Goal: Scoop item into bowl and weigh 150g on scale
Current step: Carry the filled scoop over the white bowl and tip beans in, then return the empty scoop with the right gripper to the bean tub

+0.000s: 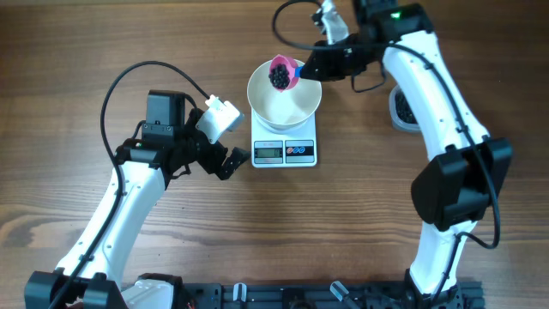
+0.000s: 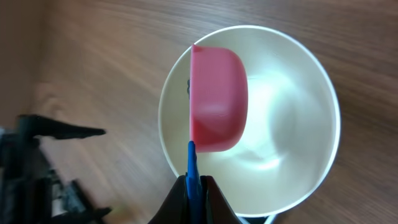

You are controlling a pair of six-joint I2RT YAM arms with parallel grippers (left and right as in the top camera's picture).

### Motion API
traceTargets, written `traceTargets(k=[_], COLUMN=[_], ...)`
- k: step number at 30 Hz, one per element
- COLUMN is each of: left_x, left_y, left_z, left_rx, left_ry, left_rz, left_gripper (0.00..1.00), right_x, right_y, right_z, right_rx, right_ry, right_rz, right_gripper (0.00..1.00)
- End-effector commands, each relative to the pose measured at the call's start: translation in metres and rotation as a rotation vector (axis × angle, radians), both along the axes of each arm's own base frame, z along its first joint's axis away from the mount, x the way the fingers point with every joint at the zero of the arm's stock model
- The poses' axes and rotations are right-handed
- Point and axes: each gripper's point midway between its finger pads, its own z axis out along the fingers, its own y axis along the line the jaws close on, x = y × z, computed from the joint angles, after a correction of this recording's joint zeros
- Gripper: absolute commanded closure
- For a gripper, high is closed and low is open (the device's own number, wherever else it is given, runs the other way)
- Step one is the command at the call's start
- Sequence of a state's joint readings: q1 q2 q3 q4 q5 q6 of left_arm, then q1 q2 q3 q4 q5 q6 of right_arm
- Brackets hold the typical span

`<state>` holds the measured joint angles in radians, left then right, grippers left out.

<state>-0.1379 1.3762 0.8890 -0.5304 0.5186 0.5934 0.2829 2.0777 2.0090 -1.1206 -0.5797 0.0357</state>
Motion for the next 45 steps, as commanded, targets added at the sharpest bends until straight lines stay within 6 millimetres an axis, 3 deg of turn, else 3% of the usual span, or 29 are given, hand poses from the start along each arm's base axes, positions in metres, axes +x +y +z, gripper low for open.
traceTargets(k=[1, 5, 18, 29, 45], left_x=[-0.001, -0.001, -0.001, -0.001, -0.001], left_y=[0.0, 0.0, 0.0, 0.0, 0.0], left_z=[-0.001, -0.001, -0.001, -0.001, -0.001], left_rx=[-0.007, -0.008, -0.007, -0.007, -0.008], left_ry=[0.002, 0.002, 0.002, 0.002, 0.002], left_rz=[-0.006, -0.006, -0.006, -0.006, -0.006], left_gripper=[0.0, 0.0, 0.0, 0.0, 0.0], right_x=[0.02, 0.021, 0.003, 0.002, -0.003], right_y=[-0.012, -0.019, -0.013, -0.008, 0.001], right_z=[0.005, 0.007, 0.001, 0.002, 0.021], right_rx=[-0.187, -0.341, -0.686, -0.68, -0.555], right_ry=[-0.108, -0.174, -0.315, -0.321, -0.315], right_rz=[-0.074, -0.085, 0.067, 0.076, 0.037], right_gripper=[0.96, 0.96, 0.96, 0.96, 0.96])
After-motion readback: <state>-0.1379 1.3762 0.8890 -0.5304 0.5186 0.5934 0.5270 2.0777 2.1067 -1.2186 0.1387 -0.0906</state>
